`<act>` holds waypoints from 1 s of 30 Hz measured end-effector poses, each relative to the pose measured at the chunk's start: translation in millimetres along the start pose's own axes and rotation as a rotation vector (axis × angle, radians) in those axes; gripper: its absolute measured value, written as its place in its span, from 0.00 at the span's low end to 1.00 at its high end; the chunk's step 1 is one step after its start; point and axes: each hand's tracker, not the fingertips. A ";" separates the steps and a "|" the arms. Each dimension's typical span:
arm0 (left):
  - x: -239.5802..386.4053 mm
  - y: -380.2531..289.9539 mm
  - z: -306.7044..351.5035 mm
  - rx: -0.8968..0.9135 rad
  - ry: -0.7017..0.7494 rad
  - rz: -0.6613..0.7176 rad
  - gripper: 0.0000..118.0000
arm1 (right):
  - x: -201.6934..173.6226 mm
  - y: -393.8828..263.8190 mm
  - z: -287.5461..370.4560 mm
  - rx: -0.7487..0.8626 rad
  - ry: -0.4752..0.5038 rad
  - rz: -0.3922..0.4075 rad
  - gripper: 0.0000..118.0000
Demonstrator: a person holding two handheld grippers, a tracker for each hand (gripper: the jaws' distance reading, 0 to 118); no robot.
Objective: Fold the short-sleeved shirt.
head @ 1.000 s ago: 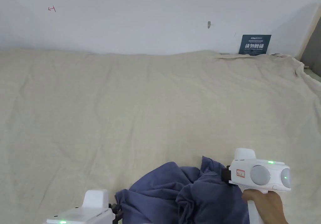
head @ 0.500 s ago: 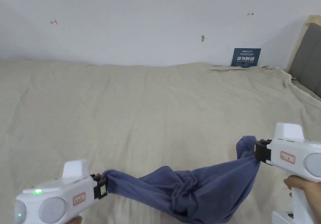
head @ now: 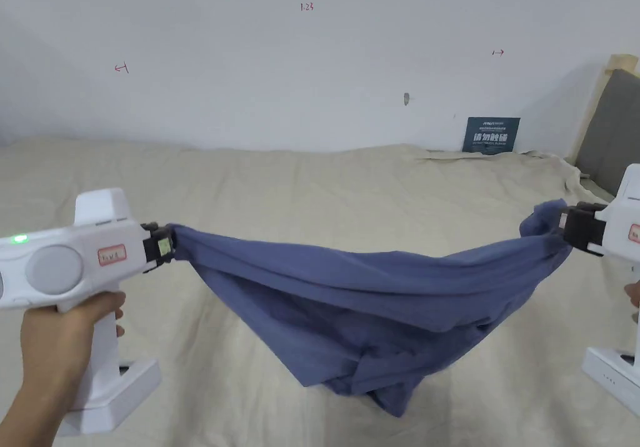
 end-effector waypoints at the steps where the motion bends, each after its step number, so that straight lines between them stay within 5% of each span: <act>1: 3.2 9.2 -0.4 0.011 0.001 -0.003 0.00 | -2.3 5.9 0.2 0.011 0.000 -0.001 0.03; 22: 35.9 214.6 -25.6 0.220 0.139 -0.178 0.00 | -59.6 157.8 -41.9 0.284 -0.056 0.081 0.03; 30: 42.3 240.1 -45.5 0.298 0.189 -0.218 0.00 | -69.7 180.2 -76.3 0.343 -0.068 0.094 0.03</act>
